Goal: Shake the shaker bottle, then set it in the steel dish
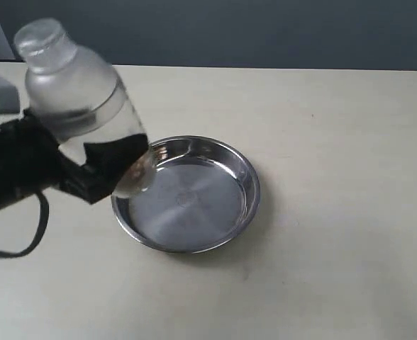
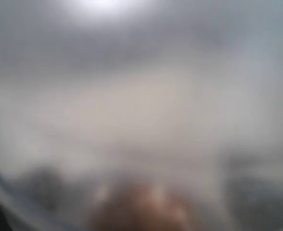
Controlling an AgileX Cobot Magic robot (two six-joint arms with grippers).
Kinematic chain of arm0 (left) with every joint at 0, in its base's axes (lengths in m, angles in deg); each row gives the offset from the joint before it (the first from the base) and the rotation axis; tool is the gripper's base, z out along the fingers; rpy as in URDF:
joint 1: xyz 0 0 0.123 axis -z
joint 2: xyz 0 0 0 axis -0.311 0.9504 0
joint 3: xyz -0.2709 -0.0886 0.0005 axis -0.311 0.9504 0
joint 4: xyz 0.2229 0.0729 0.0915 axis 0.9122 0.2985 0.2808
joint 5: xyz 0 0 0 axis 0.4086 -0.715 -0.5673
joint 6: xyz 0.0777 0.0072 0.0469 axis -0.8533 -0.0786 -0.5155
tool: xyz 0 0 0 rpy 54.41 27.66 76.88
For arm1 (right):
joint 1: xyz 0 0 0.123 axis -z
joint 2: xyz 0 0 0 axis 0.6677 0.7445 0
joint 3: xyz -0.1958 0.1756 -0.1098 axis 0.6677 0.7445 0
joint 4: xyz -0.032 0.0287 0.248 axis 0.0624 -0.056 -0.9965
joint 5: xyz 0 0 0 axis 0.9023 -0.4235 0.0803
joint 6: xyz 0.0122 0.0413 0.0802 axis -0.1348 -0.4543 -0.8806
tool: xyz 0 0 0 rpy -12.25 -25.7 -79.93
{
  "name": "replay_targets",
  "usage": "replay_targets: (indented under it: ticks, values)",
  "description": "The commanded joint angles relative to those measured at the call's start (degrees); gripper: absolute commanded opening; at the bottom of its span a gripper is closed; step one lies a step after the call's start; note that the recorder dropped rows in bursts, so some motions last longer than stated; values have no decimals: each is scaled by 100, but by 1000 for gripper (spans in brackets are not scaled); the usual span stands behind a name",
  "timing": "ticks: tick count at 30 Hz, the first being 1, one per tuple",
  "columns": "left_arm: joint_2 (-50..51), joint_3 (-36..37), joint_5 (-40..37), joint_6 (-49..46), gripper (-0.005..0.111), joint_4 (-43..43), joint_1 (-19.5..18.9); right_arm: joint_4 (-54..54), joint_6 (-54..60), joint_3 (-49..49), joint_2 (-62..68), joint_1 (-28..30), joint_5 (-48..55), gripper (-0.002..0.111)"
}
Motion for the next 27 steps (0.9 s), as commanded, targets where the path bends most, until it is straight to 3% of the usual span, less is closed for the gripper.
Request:
replay_targets:
  ticks: [1, 4, 5, 8, 9, 11, 12, 13, 14, 16, 17, 18, 19, 21, 22, 23, 26, 27]
  values:
    - [13, -1186, -1531, 972, 0, 1362, 368, 14, 9, 9, -25, -8, -67, -1]
    - [24, -1568, -2329, 1057, 0, 1548, 735, 14, 9, 9, -25, -8, -67, -1]
    - [24, -1632, -2612, 755, 0, 825, 694, 14, 9, 9, -25, -8, -67, -1]
    - [244, -1658, -2721, -1092, 0, -2772, 151, 14, 9, 9, -25, -8, -67, -1]
    - [352, -1658, -2679, -1394, 0, -3185, 165, 14, 9, 9, -25, -8, -67, -1]
    - [439, -1658, -2812, -1269, 0, -1820, 721, 14, 9, 9, -25, -8, -67, -1]
    - [454, -1658, -2867, -1079, 0, -858, 1180, 14, 9, 9, -25, -8, -67, -1]
    - [454, -1658, -2879, -1061, 0, -496, 1551, 14, 9, 9, -25, -8, -67, -1]
    - [454, -1658, -2866, -1385, 0, -885, 1649, 14, 9, 9, -25, -8, -67, -1]
    - [588, -1658, -2552, -2640, 0, -3500, 1280, 14, 9, 9, -25, -8, -67, -1]
    - [689, -1658, -2331, -2933, 0, -4843, 1094, 14, 9, 9, -25, -8, -67, -1]
    - [781, -1705, -2256, -2904, 0, -5624, 1057, 14, 9, 9, -25, -8, -67, -1]
    - [793, -1809, -2643, -2915, 0, -4910, 1231, 14, 9, 9, -25, -8, -67, -1]
    - [783, -1964, -3548, -2905, 0, -2510, 1898, 14, 9, 9, -25, -8, -67, -1]
    - [817, -1964, -3523, -2804, 0, -2067, 2161, 14, 9, 9, -25, -8, -67, -1]
    - [862, -1964, -3336, -2774, 0, -2405, 2099, 14, 9, 9, -25, -8, -67, -1]
    - [1169, -1961, -2451, -2713, 0, -4976, 1521, 14, 9, 9, -25, -8, -67, -1]
    - [1227, -2050, -2563, -2802, 0, -4630, 1664, 14, 9, 9, -25, -8, -67, -1]
